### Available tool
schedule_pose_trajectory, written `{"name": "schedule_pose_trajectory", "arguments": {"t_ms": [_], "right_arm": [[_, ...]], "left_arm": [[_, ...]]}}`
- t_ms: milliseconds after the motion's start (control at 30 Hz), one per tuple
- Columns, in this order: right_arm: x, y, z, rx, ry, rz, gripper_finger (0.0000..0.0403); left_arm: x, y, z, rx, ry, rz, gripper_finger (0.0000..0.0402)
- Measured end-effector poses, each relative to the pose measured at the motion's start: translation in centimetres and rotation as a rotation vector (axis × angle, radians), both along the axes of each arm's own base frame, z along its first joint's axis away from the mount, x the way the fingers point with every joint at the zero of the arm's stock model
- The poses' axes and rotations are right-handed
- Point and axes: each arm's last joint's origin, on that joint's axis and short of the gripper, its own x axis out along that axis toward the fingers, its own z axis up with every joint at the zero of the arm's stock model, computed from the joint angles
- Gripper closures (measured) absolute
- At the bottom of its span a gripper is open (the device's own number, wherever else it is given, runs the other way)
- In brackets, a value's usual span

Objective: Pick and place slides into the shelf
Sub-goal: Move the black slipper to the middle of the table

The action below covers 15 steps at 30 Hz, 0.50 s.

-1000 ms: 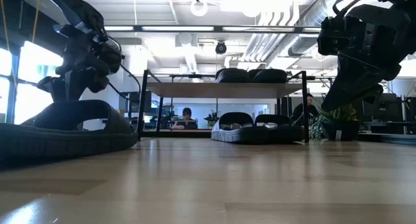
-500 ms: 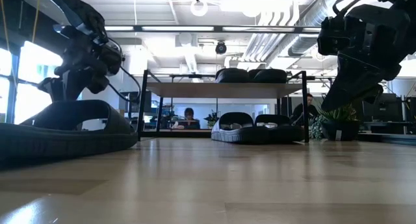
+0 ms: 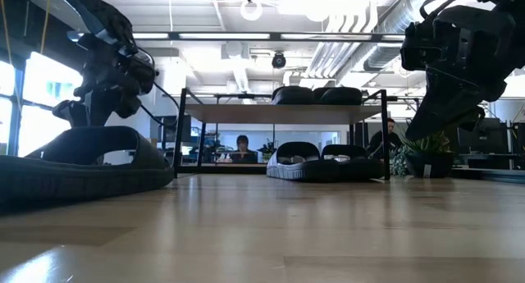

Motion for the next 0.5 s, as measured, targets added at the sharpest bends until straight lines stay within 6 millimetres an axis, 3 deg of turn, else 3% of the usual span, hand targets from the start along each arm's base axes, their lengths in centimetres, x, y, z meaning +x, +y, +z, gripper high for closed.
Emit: {"name": "schedule_pose_trajectory", "arguments": {"t_ms": [267,500], "right_arm": [[0.0,0.0,0.0,-0.001,0.0,0.001,0.0402],[0.0,0.0,0.0,-0.002,0.001,0.003,0.0402]], "left_arm": [[-0.7,-1.3,-2.2,-0.056,0.012,0.008,0.0224],[-0.5,-1.7,-2.4,-0.13,-0.103,0.005,0.0224]]}}
